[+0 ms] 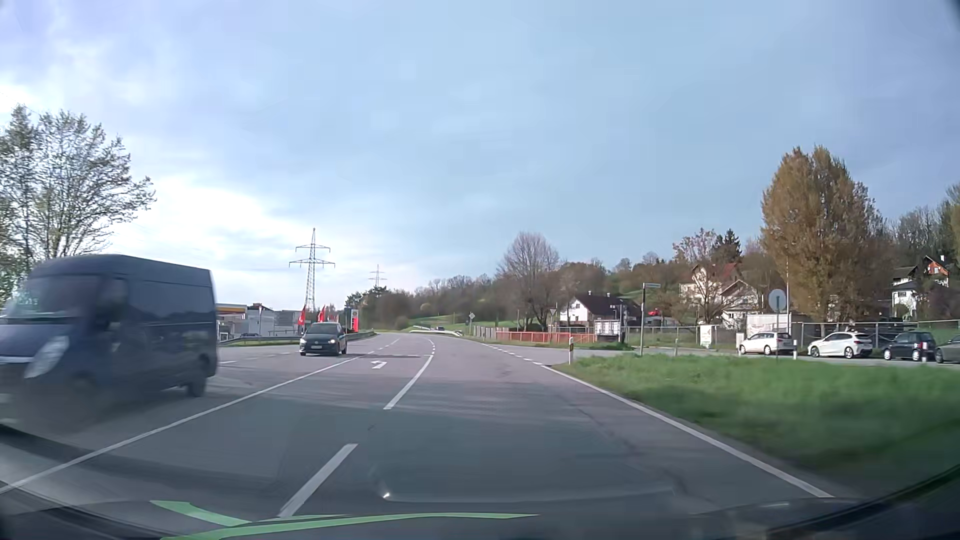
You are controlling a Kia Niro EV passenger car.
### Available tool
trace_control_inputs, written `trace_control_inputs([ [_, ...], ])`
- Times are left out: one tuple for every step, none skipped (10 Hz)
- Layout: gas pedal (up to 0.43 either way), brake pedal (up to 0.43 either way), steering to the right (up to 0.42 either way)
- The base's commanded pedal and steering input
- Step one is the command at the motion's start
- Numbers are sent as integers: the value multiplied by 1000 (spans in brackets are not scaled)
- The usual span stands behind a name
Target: Follow the waypoints while adhering to traffic rules and regulations
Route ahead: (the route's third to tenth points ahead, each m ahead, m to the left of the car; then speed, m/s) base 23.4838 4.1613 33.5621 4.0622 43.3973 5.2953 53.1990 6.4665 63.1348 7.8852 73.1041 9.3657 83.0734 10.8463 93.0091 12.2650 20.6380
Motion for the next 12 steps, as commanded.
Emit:
trace_control_inputs([
  [79, 0, -8],
  [28, 0, -8],
  [0, 0, -8],
  [0, 0, -8],
  [0, 0, -8],
  [0, 0, -8],
  [0, 0, -8],
  [0, 0, -6],
  [0, 0, -6],
  [0, 0, -7],
  [0, 0, -7],
  [0, 0, -7],
])
